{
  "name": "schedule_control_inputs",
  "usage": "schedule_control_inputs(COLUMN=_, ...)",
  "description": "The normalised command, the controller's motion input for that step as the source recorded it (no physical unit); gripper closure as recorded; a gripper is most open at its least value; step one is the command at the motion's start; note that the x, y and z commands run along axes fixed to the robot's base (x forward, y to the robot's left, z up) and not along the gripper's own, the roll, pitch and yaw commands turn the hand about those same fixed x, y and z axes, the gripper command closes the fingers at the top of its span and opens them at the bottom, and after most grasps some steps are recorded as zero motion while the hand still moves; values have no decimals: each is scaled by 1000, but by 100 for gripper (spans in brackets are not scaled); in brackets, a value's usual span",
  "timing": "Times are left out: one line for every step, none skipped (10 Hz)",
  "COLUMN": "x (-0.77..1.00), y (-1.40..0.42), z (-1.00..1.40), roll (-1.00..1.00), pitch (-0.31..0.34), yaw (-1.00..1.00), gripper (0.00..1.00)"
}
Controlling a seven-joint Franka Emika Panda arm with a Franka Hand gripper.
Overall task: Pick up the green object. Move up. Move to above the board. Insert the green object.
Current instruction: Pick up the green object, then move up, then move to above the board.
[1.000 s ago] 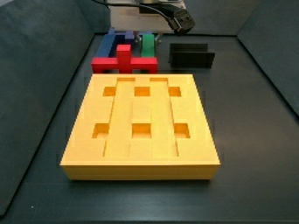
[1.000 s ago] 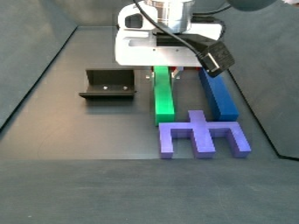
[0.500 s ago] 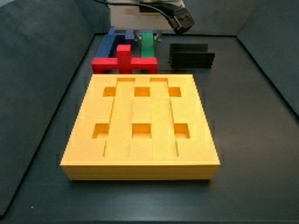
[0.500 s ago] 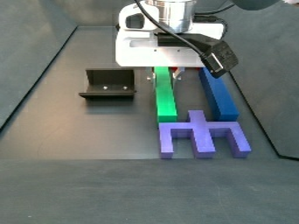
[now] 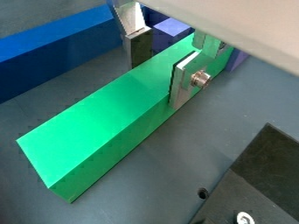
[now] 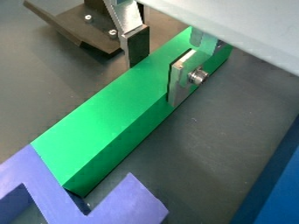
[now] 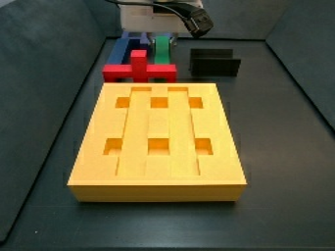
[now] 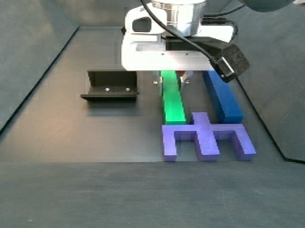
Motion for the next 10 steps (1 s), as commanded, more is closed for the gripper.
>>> schedule_control_inputs(x=0, y=0, z=0, roll=0, pitch=0, yaw=0, gripper=100)
schedule_control_inputs(x=0, y=0, z=833, roll=0, pitch=0, yaw=0, gripper=100)
schedule_control_inputs(x=44, y=58, z=867, roll=10, pitch=-22, yaw=-74, gripper=100)
schedule_control_inputs(x=-12, y=49, z=625, roll=15, pitch=23, yaw=-77, gripper=100)
schedule_control_inputs(x=19, y=25, z=223, roll=33, pitch=-1, yaw=-35, gripper=100)
schedule_control_inputs(x=0, y=0, z=1400, roll=0, pitch=0, yaw=0, gripper=100)
schedule_control_inputs(x=-11, y=-3, z=1400, roll=-12, pitch=12, yaw=18, gripper=100)
schedule_control_inputs(x=-36, y=-2, z=1400, roll=13, pitch=35, yaw=7, gripper=100)
schedule_control_inputs(x=-8, y=-3, z=1400, roll=30, pitch=15, yaw=8, gripper=100)
schedule_control_inputs(x=15, y=-3, z=1400, roll=23, pitch=49, yaw=9, gripper=100)
